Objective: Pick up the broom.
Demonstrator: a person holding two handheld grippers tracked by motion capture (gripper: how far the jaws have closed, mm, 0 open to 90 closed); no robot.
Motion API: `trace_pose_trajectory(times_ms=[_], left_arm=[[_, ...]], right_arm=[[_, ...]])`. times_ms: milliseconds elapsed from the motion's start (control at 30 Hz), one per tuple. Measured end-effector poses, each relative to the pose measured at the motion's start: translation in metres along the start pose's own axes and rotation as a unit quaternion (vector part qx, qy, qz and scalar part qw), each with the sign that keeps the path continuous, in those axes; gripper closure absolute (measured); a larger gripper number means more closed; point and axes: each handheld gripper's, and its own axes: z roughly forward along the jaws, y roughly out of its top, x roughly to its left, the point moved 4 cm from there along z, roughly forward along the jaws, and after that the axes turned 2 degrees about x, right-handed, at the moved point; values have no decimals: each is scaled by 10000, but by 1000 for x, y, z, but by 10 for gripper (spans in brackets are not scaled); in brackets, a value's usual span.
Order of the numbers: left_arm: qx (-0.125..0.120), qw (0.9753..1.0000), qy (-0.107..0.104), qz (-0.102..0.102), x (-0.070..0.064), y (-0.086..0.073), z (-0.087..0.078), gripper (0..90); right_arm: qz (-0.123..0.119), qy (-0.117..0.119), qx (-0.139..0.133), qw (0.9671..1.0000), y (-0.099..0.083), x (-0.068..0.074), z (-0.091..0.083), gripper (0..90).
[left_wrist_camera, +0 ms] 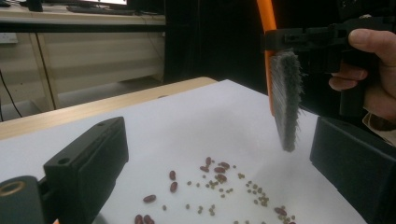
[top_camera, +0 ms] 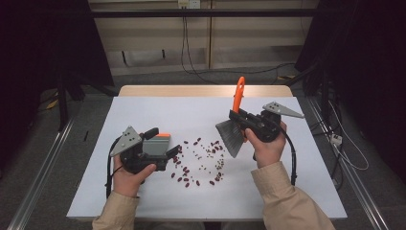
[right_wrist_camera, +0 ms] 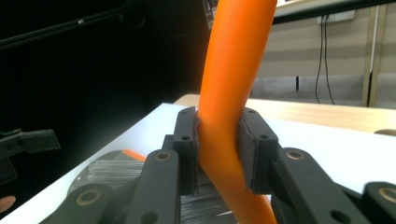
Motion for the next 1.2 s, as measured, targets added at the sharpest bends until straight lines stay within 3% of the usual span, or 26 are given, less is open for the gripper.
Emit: trace_pose_trajectory(times_ms=[267, 567, 867, 1200], left_arm=[[128, 9999, -110, 37, -11, 1, 18, 54], [99, 9997, -238, -10, -23, 3, 36, 108], [109, 9996, -232, -72, -22, 1, 48, 158], [200, 9996, 47, -201, -17, -2, 57, 331]], right_arm=[[-104, 167, 58, 9998, -1, 17, 12, 712], [-89, 270, 24, 9996, -3, 34, 29, 711], [-152, 376, 61, 9992, -7, 55, 46, 711], [-157, 567, 177, 9981, -15, 68, 59, 711]])
